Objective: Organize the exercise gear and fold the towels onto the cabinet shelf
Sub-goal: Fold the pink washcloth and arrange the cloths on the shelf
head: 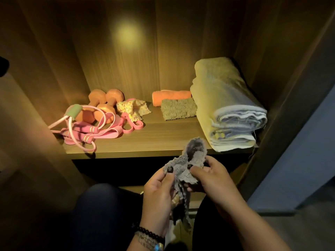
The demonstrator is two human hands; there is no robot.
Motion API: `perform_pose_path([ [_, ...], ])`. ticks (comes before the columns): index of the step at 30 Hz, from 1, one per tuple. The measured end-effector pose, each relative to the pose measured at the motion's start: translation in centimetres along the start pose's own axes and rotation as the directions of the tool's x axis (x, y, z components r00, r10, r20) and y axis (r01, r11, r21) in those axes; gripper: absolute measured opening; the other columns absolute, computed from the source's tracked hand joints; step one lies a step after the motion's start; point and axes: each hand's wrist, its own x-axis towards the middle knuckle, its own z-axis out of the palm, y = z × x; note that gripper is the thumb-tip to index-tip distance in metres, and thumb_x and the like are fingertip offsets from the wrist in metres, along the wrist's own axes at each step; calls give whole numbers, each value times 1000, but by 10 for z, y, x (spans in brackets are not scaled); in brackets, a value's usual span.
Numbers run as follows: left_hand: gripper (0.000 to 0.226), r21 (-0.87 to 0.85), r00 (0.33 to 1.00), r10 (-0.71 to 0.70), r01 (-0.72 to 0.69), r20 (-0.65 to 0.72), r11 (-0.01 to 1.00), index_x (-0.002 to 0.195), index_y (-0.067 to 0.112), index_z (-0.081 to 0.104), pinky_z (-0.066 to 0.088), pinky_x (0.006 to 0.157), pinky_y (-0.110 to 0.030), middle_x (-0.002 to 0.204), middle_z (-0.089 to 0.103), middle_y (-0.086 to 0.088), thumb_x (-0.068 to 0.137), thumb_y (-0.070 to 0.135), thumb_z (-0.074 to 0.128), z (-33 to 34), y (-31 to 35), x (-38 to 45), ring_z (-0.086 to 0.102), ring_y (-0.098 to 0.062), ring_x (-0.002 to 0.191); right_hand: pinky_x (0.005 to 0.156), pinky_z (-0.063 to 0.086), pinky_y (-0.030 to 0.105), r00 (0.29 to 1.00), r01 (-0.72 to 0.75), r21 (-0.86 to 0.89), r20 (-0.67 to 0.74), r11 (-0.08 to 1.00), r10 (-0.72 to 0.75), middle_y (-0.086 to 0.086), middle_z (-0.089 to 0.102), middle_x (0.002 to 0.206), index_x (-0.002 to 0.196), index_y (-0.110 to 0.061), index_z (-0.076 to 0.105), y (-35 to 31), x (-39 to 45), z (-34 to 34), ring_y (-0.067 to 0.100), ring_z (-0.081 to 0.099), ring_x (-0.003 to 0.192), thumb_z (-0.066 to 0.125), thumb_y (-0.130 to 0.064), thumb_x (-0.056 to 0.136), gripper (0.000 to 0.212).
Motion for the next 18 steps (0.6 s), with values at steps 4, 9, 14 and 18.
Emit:
perform_pose_path([
  [4, 26, 18, 998, 50, -50, 23, 999, 115, 6, 65, 56, 71, -27, 107, 72, -15, 99, 8, 44, 0, -2, -1, 70, -27, 98, 78, 54, 57, 988, 132, -88, -64, 987, -138, 20, 72, 84, 142, -39, 32, 2, -4, -4, 41, 67, 77, 59, -10, 89, 66],
  [9, 17, 40, 992, 74, -70, -104, 997, 103, 6, 68, 57, 62, -27, 93, 74, -16, 94, 8, 54, 2, -3, 2, 72, -27, 83, 69, 57, 39, 971, 215, -152, -69, 965, -227, 5, 72, 88, 93, -35, 73, -1, -9, -15, 30, 64, 88, 51, -4, 90, 38],
  [14, 23, 165, 981, 139, -115, -138, 979, 87, 14, 78, 54, 60, -19, 85, 76, -9, 87, -2, 61, 4, 1, -1, 73, -18, 77, 58, 49, 27, 991, 95, -404, 127, 910, -47, 0, 63, 74, 102, -36, 55, 5, -14, -27, 12, 57, 58, 43, 0, 93, 39],
  [18, 29, 306, 971, 215, -173, -109, 936, 82, 21, 78, 54, 68, -17, 88, 76, 0, 85, -4, 64, 1, 7, -3, 72, -13, 86, 67, 42, 19, 971, 222, -532, 44, 817, -235, -15, 66, 79, 81, -37, 62, 6, -17, -23, -5, 59, 77, 60, -19, 91, 20],
])
